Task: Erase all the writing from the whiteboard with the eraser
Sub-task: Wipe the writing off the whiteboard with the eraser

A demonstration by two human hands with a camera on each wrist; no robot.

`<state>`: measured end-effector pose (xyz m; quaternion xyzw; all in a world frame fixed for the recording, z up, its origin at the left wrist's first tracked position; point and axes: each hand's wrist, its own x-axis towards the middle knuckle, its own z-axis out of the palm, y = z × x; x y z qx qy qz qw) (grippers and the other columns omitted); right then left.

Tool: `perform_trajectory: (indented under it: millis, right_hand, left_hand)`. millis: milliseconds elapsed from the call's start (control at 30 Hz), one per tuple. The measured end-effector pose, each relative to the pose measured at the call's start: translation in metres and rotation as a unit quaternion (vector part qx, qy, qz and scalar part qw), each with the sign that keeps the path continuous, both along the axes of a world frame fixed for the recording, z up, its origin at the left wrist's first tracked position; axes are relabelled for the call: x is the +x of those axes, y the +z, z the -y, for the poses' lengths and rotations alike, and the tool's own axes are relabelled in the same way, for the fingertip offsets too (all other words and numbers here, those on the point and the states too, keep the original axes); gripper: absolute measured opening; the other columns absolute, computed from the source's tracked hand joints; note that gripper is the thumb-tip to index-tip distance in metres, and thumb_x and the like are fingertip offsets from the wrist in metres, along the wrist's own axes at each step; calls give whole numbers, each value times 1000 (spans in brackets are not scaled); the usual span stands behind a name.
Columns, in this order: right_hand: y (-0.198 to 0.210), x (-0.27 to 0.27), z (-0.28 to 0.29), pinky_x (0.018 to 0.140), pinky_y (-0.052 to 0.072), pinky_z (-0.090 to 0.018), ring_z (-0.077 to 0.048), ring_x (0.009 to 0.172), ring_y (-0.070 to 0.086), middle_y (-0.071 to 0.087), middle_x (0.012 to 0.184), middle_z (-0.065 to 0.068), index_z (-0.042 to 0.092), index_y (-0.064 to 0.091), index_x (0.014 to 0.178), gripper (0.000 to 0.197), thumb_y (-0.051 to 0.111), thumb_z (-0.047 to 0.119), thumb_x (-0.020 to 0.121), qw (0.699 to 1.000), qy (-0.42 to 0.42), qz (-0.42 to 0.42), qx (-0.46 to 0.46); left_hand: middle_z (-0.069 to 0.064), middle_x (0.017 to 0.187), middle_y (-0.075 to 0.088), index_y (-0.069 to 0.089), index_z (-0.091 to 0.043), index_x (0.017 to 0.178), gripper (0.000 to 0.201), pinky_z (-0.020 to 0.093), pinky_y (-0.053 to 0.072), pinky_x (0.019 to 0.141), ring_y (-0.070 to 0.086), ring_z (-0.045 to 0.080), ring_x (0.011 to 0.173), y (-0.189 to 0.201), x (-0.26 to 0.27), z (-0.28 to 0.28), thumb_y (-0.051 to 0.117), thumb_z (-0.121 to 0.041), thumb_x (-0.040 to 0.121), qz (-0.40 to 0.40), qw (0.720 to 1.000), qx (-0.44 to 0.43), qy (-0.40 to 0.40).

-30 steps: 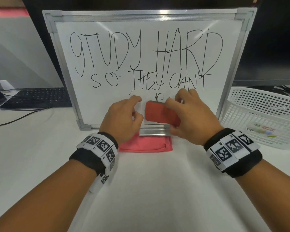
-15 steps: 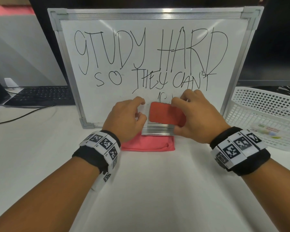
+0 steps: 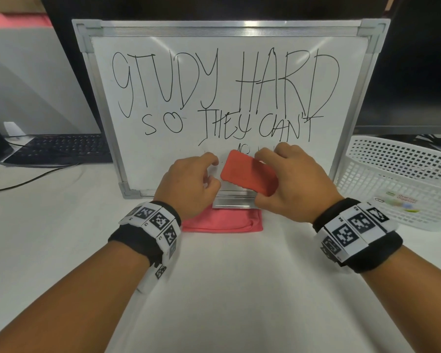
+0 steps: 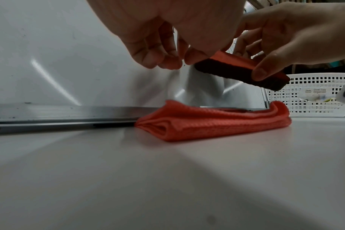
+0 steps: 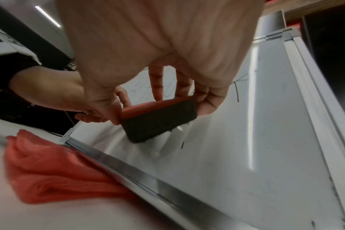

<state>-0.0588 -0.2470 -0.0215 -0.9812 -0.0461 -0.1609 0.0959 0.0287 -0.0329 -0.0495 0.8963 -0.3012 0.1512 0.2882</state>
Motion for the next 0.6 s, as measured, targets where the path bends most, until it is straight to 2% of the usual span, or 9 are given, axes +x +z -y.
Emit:
perform_trajectory:
  millis: [67, 167, 300, 367, 400, 433, 500, 600]
  right_hand:
    - [0, -2, -6, 67, 50, -38, -23, 87, 46, 44, 96, 3, 34, 46, 131, 68, 67, 52, 69, 1000, -5, -14, -12]
    - [0, -6, -16, 63, 49, -36, -23, 81, 49, 44, 94, 3, 38, 41, 136, 73, 68, 54, 70, 1000, -13, -15, -3]
    - [1, -2, -28, 62, 49, -37, -26, 75, 54, 51, 89, 4, 31, 42, 120, 70, 64, 68, 65, 998, -14, 16, 58]
    - [-1, 1, -37, 63, 48, -37, -25, 76, 54, 53, 91, 5, 29, 41, 114, 74, 62, 76, 62, 997, -7, 21, 73]
    - [-3, 3, -41, 64, 49, -38, -25, 77, 55, 53, 92, 5, 28, 40, 113, 74, 67, 75, 63, 997, -3, 22, 76]
    - [-6, 5, -44, 65, 50, -39, -25, 78, 55, 54, 93, 4, 26, 41, 112, 73, 73, 71, 65, 996, 4, 24, 81]
    - [-8, 6, -47, 67, 51, -43, -25, 78, 54, 53, 91, 2, 23, 42, 108, 66, 82, 57, 67, 994, 31, 27, 102]
    - [-9, 6, -45, 69, 51, -46, -24, 77, 54, 54, 88, 0, 18, 45, 97, 53, 85, 34, 67, 988, 74, 21, 133]
  left_hand:
    - [-9, 68, 57, 64, -23, 114, 37, 43, 56, 73, 58, 20, 71, -1, 1, 0, 49, -33, 81, -3, 1000, -1, -3]
    - [-8, 69, 59, 60, -28, 118, 36, 42, 54, 72, 57, 18, 69, -2, 1, 2, 50, -39, 85, -11, 1000, -15, -15]
    - [-7, 75, 62, 52, -32, 134, 40, 35, 53, 75, 57, 11, 68, 0, -2, 3, 52, -40, 95, -8, 997, -72, -38]
    - [-12, 78, 61, 51, -33, 138, 43, 25, 51, 75, 58, 3, 71, 1, -7, 4, 53, -44, 96, -8, 994, -97, -53]
    - [-16, 80, 60, 51, -34, 138, 46, 19, 48, 75, 58, 0, 72, 2, -10, 6, 54, -49, 95, -5, 993, -105, -59]
    - [-18, 83, 59, 51, -35, 138, 48, 16, 47, 75, 58, -2, 74, 2, -13, 7, 55, -53, 93, -3, 992, -110, -60]
    - [-15, 87, 61, 52, -36, 136, 51, 20, 51, 77, 60, 0, 74, 3, -16, 9, 60, -57, 90, -8, 992, -121, -46]
    - [-9, 92, 64, 49, -35, 132, 56, 25, 53, 74, 61, 4, 69, 5, -17, 10, 70, -54, 84, -13, 991, -129, -17]
